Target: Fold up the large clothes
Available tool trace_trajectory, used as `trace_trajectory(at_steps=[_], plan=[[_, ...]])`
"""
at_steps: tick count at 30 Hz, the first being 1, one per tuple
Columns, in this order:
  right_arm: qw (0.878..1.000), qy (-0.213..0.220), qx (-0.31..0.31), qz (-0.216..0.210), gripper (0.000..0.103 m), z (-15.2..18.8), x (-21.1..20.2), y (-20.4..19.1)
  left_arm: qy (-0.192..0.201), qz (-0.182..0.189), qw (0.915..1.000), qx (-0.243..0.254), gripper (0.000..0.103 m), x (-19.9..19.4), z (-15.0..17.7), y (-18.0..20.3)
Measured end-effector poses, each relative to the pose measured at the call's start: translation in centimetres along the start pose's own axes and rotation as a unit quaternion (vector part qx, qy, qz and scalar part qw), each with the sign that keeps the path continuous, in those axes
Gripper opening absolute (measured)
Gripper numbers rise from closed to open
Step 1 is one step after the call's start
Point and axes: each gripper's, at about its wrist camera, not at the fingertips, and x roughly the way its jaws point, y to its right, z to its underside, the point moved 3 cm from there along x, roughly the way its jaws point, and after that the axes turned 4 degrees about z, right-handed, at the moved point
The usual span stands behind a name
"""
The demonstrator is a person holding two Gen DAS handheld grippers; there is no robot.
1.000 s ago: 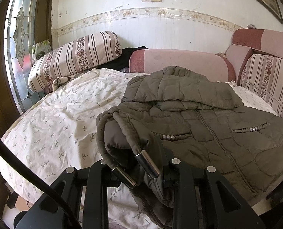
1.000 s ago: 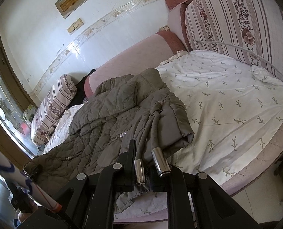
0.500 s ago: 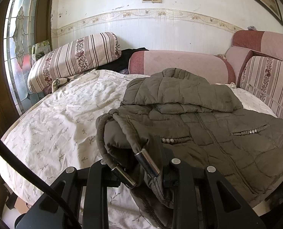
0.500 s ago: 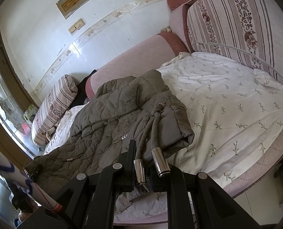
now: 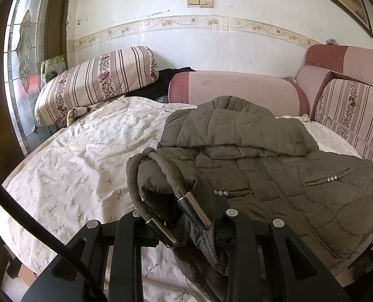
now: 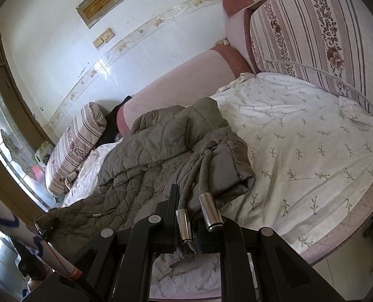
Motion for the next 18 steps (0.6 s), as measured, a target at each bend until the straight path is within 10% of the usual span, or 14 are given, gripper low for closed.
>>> trace_trajectory(at_steps=[18], plan=[[0.999,0.019,0.009,-0.035,0.011,-4.5,-0.1,-1.8,0.016,0.007,0.9998,-0.01,0.026,0.1,-3.6,-1.0]])
